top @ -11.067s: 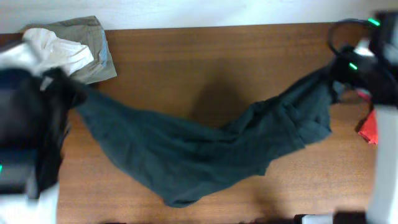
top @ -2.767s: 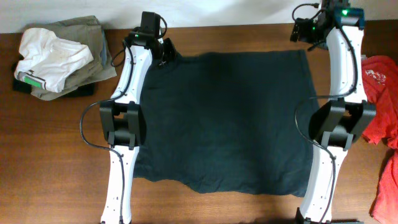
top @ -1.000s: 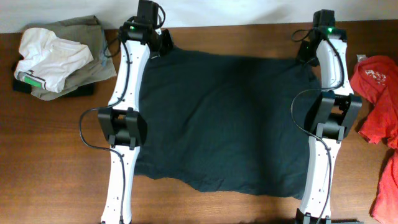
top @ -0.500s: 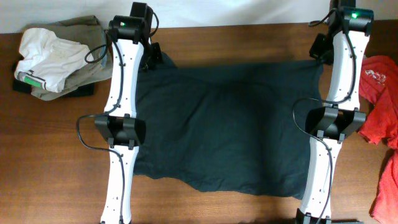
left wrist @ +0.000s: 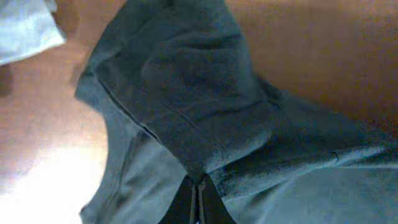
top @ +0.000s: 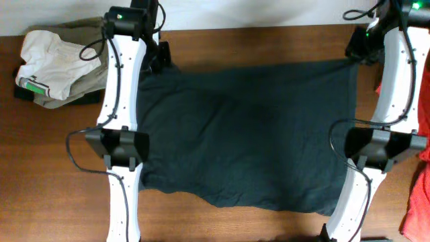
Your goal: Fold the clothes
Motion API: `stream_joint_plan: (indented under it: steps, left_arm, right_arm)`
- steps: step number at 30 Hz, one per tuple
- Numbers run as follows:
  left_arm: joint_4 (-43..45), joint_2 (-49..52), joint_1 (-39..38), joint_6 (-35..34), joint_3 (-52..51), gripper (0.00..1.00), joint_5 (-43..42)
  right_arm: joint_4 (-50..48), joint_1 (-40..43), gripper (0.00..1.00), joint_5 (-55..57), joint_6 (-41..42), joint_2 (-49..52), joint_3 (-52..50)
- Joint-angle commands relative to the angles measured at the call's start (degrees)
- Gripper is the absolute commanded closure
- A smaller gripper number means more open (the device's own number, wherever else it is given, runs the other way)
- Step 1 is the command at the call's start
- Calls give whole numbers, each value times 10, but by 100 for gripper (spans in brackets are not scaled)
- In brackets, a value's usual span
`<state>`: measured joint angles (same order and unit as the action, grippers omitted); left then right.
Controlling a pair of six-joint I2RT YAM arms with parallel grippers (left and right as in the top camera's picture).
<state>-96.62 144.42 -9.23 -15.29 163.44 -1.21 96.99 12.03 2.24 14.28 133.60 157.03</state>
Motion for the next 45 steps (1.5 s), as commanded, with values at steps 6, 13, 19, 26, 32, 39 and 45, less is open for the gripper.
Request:
stream_joint_plan:
  steps: [6, 13, 19, 26, 32, 39, 45]
  left_arm:
    - [-1, -46, 2, 17, -182, 99, 13]
    - [-1, -46, -5, -49, -308, 99, 101]
    - [-1, -46, -16, -79, -390, 99, 133]
    - [-1, -46, -15, -85, -413, 94, 146]
    - [5, -46, -15, -63, -412, 1, 146]
    - [42, -56, -14, -9, -250, 1, 124]
    - [112, -52, 48, 23, -318, 5, -53]
  right_arm:
    - [3, 5, 96, 47, 19, -54, -196]
    - [4, 5, 96, 85, 65, -54, -223]
    - [-5, 5, 96, 86, 73, -54, -308]
    - [-38, 5, 96, 85, 75, -54, -350]
    - [-65, 4, 41, 86, 72, -54, -418]
    - [-87, 5, 1, 85, 70, -54, -419]
    - [-81, 4, 0, 81, 70, -54, -419]
